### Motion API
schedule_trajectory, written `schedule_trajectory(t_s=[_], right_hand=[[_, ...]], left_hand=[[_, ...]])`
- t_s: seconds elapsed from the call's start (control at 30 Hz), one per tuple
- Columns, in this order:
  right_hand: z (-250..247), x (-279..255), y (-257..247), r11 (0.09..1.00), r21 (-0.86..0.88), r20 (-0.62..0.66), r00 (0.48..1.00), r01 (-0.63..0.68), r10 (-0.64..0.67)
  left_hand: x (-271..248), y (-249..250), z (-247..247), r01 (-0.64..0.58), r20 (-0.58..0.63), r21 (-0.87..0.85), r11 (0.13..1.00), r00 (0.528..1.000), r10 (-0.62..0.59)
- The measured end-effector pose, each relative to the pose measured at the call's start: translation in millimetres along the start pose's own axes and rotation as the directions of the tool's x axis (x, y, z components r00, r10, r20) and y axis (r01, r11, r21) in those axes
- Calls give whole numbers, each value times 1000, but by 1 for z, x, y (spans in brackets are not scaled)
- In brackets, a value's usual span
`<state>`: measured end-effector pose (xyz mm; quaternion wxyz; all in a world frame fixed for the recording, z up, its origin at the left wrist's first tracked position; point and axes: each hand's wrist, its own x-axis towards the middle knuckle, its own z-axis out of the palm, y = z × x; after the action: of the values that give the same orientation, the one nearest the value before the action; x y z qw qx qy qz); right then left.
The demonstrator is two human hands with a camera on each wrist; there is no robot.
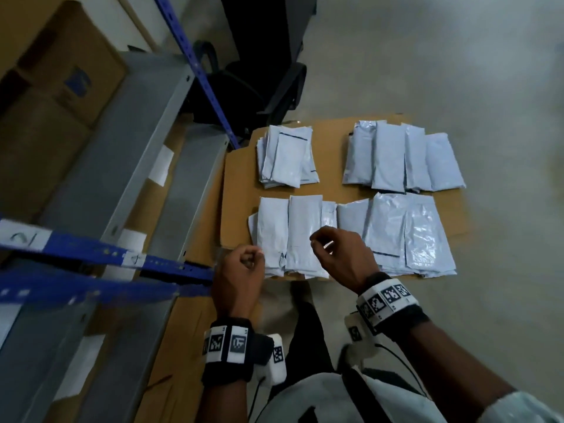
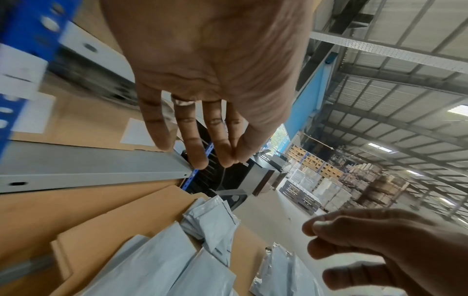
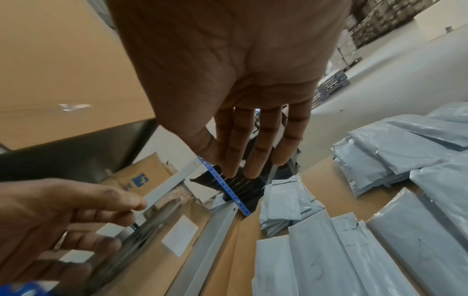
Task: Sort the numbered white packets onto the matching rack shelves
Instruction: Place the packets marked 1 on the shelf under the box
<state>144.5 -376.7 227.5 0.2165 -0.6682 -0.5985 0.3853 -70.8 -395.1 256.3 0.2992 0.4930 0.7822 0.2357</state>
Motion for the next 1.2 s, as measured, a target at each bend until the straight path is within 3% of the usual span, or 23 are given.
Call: schedule_trajectory(t_s=[0.3, 0.5, 0.63, 0.8, 0.93, 1.07, 1.2], right_hand=[[12, 147, 9, 984, 12, -46, 983, -177, 177], [36, 248, 36, 967, 44, -89, 963, -252, 255], [54, 297, 51, 964, 43, -107, 958, -263, 266], [72, 356, 99, 965, 7, -93, 961, -261, 260], [83, 400, 132, 960, -35, -83, 958, -278, 274], [98, 428, 146, 949, -67, 15, 951, -307, 309], [113, 440, 147, 935, -88, 2, 938, -344, 346]], left_hand=[[204, 64, 37, -172, 132, 132, 976, 979, 154], [317, 90, 120, -316, 256, 247, 916, 933, 253], [361, 95, 174, -360, 305, 312, 879, 914, 266], [413, 64, 235, -365, 332, 322, 874, 908, 257], [427, 23, 268, -321, 280, 285, 903, 929, 242], [428, -7, 282, -272, 176, 269, 924, 957, 231], [435, -17, 282, -171, 120, 298, 939, 983, 141]])
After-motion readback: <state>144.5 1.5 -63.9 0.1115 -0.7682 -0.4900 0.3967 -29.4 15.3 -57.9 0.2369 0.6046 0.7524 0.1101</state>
